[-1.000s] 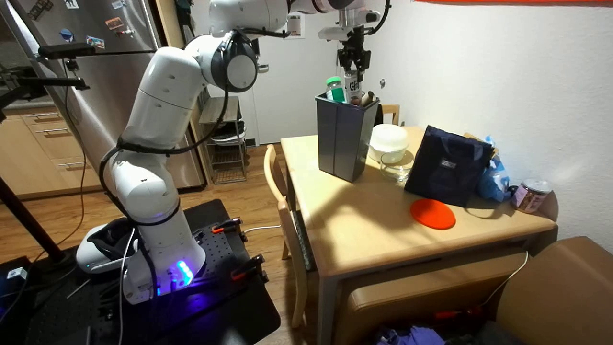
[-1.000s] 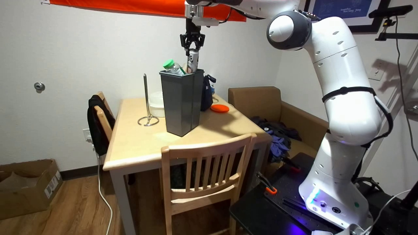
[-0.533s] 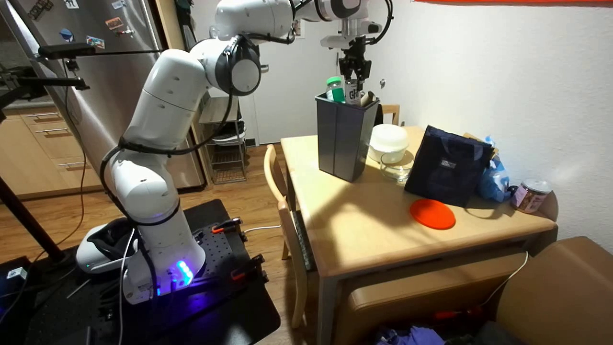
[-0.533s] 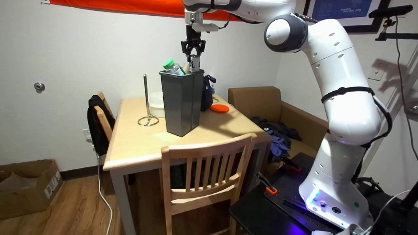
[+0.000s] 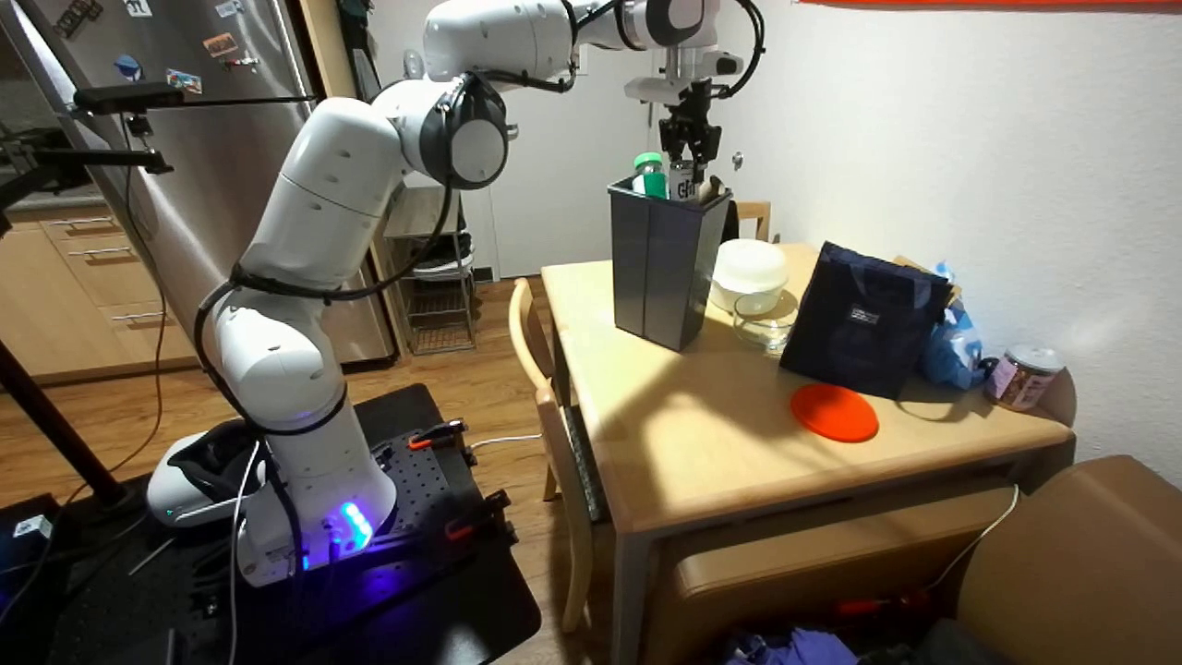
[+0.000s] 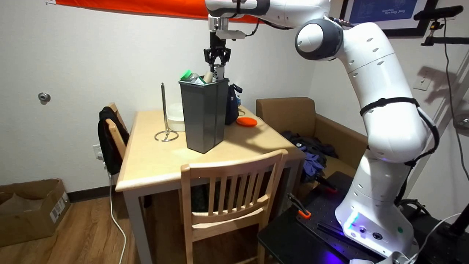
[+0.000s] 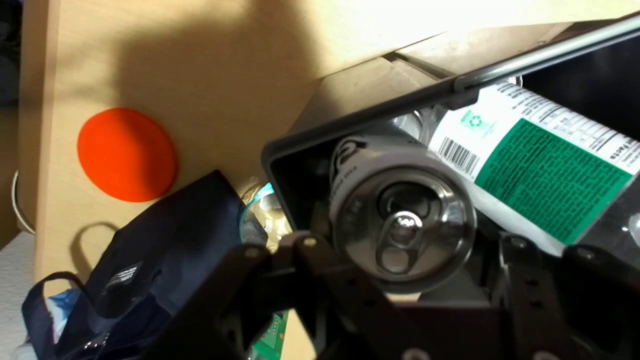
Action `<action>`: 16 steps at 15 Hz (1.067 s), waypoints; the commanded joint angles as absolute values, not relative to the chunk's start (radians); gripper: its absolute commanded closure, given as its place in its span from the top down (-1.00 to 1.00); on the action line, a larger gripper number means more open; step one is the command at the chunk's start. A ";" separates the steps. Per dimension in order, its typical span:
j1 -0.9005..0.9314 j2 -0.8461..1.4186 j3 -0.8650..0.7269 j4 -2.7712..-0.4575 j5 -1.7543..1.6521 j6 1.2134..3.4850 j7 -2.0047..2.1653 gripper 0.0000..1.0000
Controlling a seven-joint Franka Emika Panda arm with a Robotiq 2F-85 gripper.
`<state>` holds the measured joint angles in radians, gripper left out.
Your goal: Put the empty plastic bottle and can into the trash bin
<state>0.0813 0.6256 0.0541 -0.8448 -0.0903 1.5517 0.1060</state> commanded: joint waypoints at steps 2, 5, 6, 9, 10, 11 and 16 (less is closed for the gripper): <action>0.072 0.634 0.054 -0.879 -0.080 1.597 0.125 -0.28; 0.071 0.635 0.055 -0.885 -0.081 1.606 0.128 -0.28; 0.071 0.635 0.055 -0.886 -0.080 1.607 0.129 -0.28; 0.072 0.635 0.055 -0.885 -0.081 1.608 0.129 -0.28; 0.073 0.636 0.054 -0.885 -0.083 1.608 0.130 -0.28; 0.075 0.637 0.053 -0.885 -0.086 1.608 0.132 -0.28; 0.097 0.625 0.044 -0.884 -0.123 1.599 0.140 0.51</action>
<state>0.0783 0.6344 0.0540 -0.8499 -0.0989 1.5780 0.1099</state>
